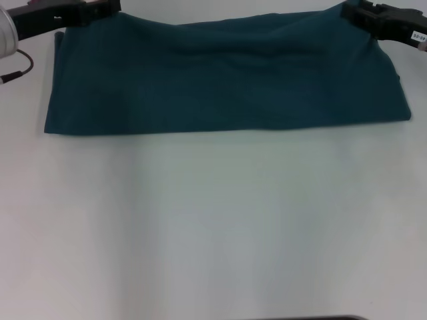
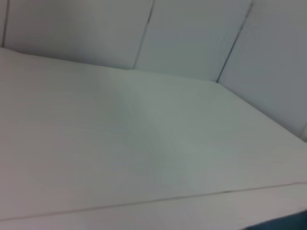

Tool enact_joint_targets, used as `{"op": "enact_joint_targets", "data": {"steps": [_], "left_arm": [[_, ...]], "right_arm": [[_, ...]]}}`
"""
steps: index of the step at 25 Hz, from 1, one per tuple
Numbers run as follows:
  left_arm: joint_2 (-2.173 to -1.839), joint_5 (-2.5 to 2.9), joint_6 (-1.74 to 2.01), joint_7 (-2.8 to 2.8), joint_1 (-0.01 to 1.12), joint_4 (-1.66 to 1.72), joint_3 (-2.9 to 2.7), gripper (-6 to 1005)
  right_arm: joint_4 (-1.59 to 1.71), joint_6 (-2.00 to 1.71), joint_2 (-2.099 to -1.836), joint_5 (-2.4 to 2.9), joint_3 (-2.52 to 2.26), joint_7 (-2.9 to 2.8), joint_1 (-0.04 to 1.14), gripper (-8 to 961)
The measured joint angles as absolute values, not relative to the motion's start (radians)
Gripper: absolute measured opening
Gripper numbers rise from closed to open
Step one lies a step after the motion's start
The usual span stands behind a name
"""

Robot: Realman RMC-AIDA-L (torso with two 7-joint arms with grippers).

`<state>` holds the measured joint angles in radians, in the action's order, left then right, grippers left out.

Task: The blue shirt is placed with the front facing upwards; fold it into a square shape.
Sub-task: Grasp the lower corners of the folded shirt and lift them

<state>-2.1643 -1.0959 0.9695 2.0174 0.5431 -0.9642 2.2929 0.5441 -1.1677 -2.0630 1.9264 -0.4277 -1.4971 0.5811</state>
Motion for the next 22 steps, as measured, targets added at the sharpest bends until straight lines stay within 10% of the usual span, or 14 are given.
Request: {"op": "enact_joint_targets", "data": {"steps": [6,16,22], "left_arm": [[-2.164,-1.122,0.977,2.012,0.491,-0.973,2.260,906],[-2.162,-1.114,0.993,1.991,0.436,-0.951,2.255,897],[-2.158,-1.112,1.070,1.984,0.366,-1.019,2.260,891]], "right_arm": [[0.553,-1.257,-2.030,1.957,-0.464,-1.560,0.571,552],[0.563,-1.370,-1.977,1.953,-0.487,-1.699,0.535,66],[0.578,-1.443,-1.914,1.955,-0.478,-1.830,0.472,141]]}}
